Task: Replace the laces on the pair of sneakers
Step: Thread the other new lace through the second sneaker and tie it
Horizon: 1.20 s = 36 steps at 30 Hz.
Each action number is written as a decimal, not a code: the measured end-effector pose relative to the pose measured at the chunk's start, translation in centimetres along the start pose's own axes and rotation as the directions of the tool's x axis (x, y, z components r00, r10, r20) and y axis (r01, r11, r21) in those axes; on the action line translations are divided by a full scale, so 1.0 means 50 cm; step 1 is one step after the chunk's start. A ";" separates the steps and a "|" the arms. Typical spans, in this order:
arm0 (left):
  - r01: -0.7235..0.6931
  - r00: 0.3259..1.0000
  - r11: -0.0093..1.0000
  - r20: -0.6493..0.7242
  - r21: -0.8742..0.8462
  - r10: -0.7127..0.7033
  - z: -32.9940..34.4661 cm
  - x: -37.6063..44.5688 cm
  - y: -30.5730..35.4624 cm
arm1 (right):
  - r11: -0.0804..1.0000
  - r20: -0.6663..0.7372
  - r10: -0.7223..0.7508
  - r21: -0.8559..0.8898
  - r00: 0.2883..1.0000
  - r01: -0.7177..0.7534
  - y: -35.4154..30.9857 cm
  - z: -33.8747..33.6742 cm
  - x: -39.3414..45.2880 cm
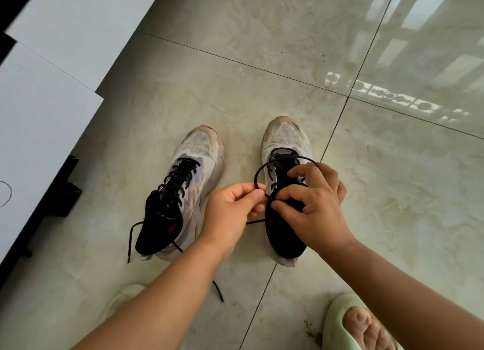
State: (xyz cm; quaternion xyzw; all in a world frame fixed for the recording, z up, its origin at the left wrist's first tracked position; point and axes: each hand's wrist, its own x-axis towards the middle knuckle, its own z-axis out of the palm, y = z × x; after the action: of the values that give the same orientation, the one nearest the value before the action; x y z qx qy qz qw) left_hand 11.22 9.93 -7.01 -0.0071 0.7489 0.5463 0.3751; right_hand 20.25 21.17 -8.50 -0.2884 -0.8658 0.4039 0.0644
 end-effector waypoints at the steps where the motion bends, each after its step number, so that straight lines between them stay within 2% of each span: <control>1: 0.019 1.000 0.999 -0.015 -0.041 -0.019 0.004 0.000 -0.002 | 1.000 -0.007 0.004 0.015 1.000 -0.004 -0.001 0.002 0.000; 3: 0.026 0.999 0.996 -0.043 -0.084 -0.030 0.011 -0.001 -0.004 | 0.999 -0.019 0.007 0.033 1.000 -0.007 -0.001 0.004 0.000; 11: -0.067 0.996 0.998 -0.054 0.006 0.067 0.014 0.000 -0.004 | 0.997 -0.036 0.035 0.065 0.999 -0.032 0.001 0.011 -0.002; 18: -0.033 0.989 0.984 -0.144 -0.178 0.007 0.039 -0.001 -0.006 | 0.996 -0.037 0.038 0.081 0.999 -0.035 0.006 0.011 0.005; 20: -0.060 0.993 0.992 -0.110 -0.111 0.047 0.035 0.000 -0.004 | 0.993 -0.031 0.057 0.103 0.998 -0.053 0.008 0.010 0.006; 23: -0.190 0.981 0.971 -0.004 0.143 0.192 0.012 0.009 0.001 | 0.990 -0.015 0.077 0.124 0.997 -0.074 0.009 0.008 0.004; 25: -0.235 0.972 0.938 0.042 0.254 0.232 -0.001 0.013 0.003 | 0.987 -0.019 0.087 0.138 0.996 -0.084 0.007 0.008 0.004; 27: -0.213 0.977 0.956 0.038 0.200 0.210 -0.004 0.011 0.000 | 0.986 -0.017 0.094 0.141 0.995 -0.090 0.005 0.009 0.005; 31: -0.116 0.992 0.993 -0.063 -0.025 0.114 0.010 -0.001 -0.021 | 0.981 0.003 0.111 0.158 0.994 -0.110 0.001 0.006 0.007; 36: -0.166 0.980 0.985 -0.118 -0.042 0.160 0.027 0.004 -0.033 | 0.964 0.060 0.146 0.217 0.987 -0.156 0.001 0.000 0.005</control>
State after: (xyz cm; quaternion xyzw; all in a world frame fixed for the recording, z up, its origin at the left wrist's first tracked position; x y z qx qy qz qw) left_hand 12.51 10.44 -8.60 0.0134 0.7527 0.5933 0.2850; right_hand 20.07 21.33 -8.57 -0.3358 -0.7923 0.5073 0.0464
